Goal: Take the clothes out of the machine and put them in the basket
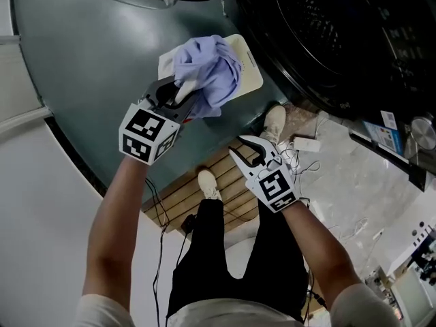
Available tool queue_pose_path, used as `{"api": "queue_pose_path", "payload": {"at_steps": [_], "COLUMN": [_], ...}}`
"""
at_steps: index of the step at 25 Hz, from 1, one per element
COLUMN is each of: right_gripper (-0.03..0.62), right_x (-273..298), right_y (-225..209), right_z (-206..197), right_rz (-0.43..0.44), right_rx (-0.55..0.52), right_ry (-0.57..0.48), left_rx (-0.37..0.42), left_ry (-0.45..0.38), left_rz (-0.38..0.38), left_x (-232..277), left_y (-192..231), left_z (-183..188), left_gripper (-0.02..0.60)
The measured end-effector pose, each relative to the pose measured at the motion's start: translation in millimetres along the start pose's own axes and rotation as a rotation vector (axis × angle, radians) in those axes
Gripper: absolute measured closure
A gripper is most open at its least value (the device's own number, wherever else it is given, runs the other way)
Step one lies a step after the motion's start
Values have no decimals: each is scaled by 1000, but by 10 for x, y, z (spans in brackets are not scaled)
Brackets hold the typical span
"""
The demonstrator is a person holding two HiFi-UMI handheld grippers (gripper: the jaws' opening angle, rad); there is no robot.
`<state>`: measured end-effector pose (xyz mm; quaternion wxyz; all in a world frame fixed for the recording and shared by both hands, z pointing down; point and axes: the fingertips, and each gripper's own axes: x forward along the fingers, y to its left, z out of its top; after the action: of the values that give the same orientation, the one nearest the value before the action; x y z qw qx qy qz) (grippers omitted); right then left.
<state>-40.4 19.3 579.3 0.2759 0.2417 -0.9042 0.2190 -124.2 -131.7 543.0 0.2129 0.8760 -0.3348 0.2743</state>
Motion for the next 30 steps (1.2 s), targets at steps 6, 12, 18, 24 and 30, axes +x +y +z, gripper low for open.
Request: {"api": "queue_pose_path", "payload": {"at_steps": [6,12,18,24,30], "right_gripper": [474,473,474,473,473], "right_x": [160,342,462,481,536], "right_y": [-161,-226,-245,-418,-564], "right_z": [-7,-103,-158,-277,-315], "right_rz": [-3,9,58,63,61], "right_rx": [45,49,14,13,26], "right_ry": [-2,12,37,59,64], "left_rx": [26,39,52,38,55], "left_ry": [61,145,247,322,385], "left_rz": [-24,-18,-22,-18,-27], "left_x": [521,1014,1434,1791,1991], "left_y": [166,302,426,563,605], "left_z": [-304,-699,-1106,-1502,-1740], "left_gripper": [442,439,433,423,405]}}
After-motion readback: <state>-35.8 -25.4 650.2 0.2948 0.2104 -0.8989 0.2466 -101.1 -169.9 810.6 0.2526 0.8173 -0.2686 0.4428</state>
